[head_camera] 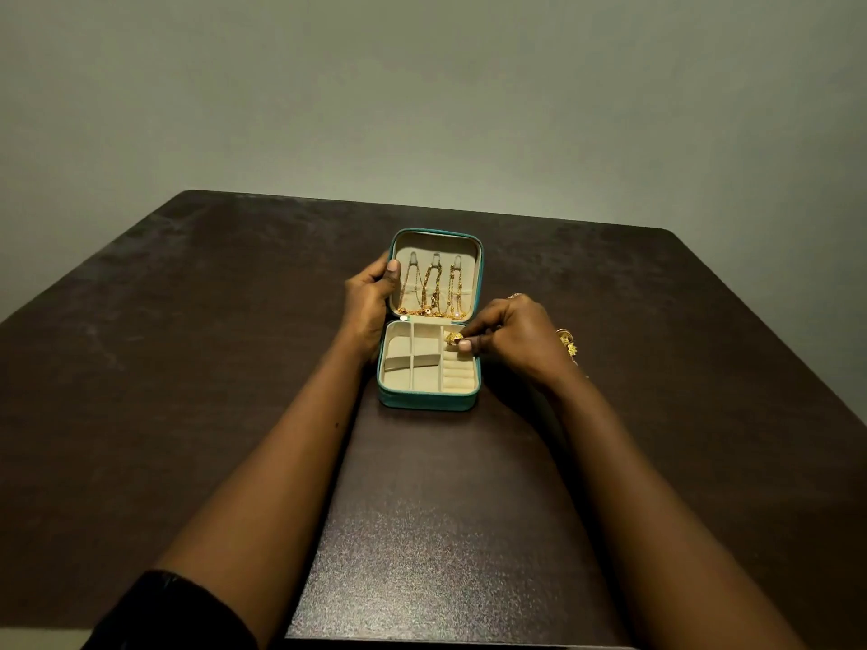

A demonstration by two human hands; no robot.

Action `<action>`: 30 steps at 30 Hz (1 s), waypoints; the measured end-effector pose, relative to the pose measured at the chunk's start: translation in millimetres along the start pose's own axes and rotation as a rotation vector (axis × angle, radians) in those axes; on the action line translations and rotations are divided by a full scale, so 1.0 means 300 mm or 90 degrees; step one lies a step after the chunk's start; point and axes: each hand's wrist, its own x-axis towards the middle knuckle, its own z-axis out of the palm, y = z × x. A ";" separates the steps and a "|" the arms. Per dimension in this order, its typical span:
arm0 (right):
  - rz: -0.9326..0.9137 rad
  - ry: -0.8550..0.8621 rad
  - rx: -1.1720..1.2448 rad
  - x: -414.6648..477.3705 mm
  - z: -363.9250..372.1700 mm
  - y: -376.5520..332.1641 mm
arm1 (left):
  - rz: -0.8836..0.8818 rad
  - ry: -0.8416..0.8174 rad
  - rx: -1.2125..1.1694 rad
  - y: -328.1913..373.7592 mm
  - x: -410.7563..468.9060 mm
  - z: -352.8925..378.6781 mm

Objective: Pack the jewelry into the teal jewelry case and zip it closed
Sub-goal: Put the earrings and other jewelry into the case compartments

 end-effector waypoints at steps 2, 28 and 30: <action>0.001 0.004 -0.017 -0.002 0.007 -0.007 | -0.001 0.001 -0.010 0.002 0.000 0.000; 0.014 -0.009 -0.191 -0.010 0.008 -0.047 | -0.002 0.005 0.013 -0.001 0.003 -0.003; 0.023 -0.034 -0.182 -0.011 -0.001 -0.046 | -0.003 0.005 0.014 -0.003 0.003 -0.004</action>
